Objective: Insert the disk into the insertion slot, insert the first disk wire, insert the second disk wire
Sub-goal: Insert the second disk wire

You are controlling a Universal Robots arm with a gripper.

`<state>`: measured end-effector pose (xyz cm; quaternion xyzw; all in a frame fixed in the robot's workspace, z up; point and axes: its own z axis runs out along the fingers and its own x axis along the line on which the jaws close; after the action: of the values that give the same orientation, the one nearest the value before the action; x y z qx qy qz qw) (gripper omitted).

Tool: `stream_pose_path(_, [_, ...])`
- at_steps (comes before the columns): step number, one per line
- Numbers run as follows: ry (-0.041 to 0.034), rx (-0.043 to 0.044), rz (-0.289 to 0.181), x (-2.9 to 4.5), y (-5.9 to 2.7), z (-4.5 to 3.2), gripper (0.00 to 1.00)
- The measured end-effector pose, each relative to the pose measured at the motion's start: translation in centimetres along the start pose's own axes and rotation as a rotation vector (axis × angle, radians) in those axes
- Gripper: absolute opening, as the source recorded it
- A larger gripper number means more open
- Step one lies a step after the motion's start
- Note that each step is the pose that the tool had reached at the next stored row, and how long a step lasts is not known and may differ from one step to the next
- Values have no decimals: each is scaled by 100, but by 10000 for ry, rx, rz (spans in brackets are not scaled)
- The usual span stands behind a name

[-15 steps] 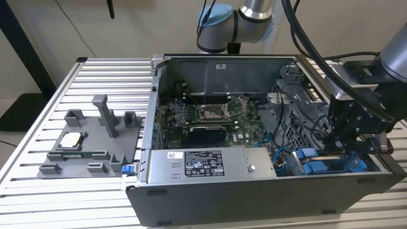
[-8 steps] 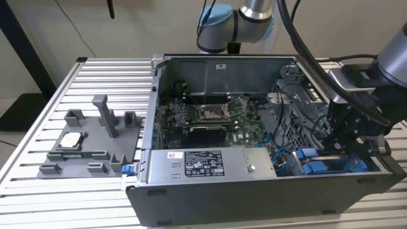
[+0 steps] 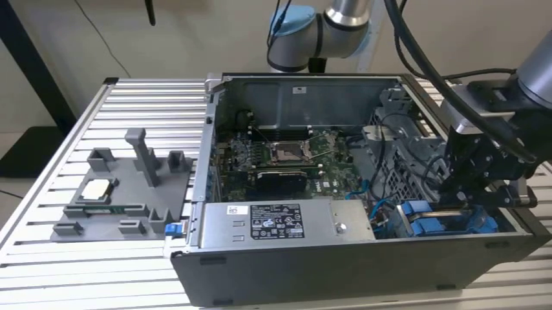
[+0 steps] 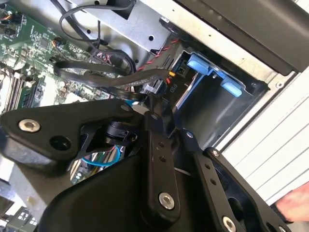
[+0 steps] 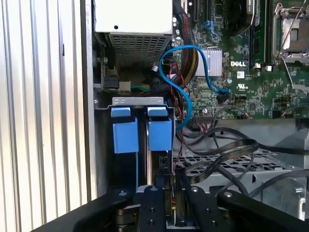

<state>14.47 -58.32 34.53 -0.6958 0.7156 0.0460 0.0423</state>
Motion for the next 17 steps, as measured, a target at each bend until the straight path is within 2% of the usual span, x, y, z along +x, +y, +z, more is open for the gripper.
stream_pose_path(5, [12, -2, -2, -4, -1, -21, 24])
stream_pose_path(9, [118, -112, 13, -13, -26, -23, 24])
stream_pose_path(17, [129, -172, 20, -31, -93, -31, 24])
